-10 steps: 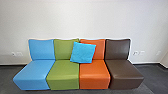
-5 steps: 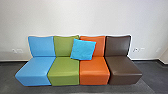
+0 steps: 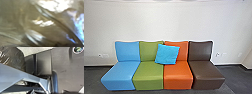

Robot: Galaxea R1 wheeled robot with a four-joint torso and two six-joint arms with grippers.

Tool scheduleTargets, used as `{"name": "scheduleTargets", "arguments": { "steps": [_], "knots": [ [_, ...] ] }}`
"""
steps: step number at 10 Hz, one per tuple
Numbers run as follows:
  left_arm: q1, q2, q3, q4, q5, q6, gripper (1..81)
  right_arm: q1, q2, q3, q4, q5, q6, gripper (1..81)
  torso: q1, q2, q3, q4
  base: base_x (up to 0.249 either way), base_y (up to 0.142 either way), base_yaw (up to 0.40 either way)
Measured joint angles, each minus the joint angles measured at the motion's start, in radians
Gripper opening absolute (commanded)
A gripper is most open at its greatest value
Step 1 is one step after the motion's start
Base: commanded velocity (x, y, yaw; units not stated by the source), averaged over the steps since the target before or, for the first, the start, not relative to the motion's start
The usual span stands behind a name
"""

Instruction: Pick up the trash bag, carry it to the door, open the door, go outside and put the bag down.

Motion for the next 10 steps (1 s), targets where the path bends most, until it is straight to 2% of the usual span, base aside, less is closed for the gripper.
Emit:
{"name": "scheduleTargets", "arguments": {
  "steps": [2,4,6,10],
  "knots": [
    [0.013,0.036,-0.066,0.006,-0.004,0.0,1.0,-0.019,0.037,-0.074,-0.011,-0.007,0.0,81.1,-0.044,0.067,0.068,0.0,0.0,0.0,0.0],
    [0.03,0.06,-0.1,0.011,-0.015,0.0,1.0,-0.027,0.059,-0.092,-0.017,-0.006,0.0,81.1,-0.085,0.128,0.13,0.0,0.0,0.0,0.0],
    [0.039,0.063,-0.129,0.013,-0.025,0.0,1.0,-0.039,0.076,-0.121,-0.017,-0.007,0.0,81.1,-0.118,0.177,0.15,0.0,0.0,0.0,0.0],
    [0.035,0.117,-0.223,0.013,-0.033,0.0,1.0,-0.042,0.114,-0.252,-0.016,-0.007,0.0,81.1,-0.205,0.311,0.154,0.0,0.0,0.0,0.0]
  ]
}}
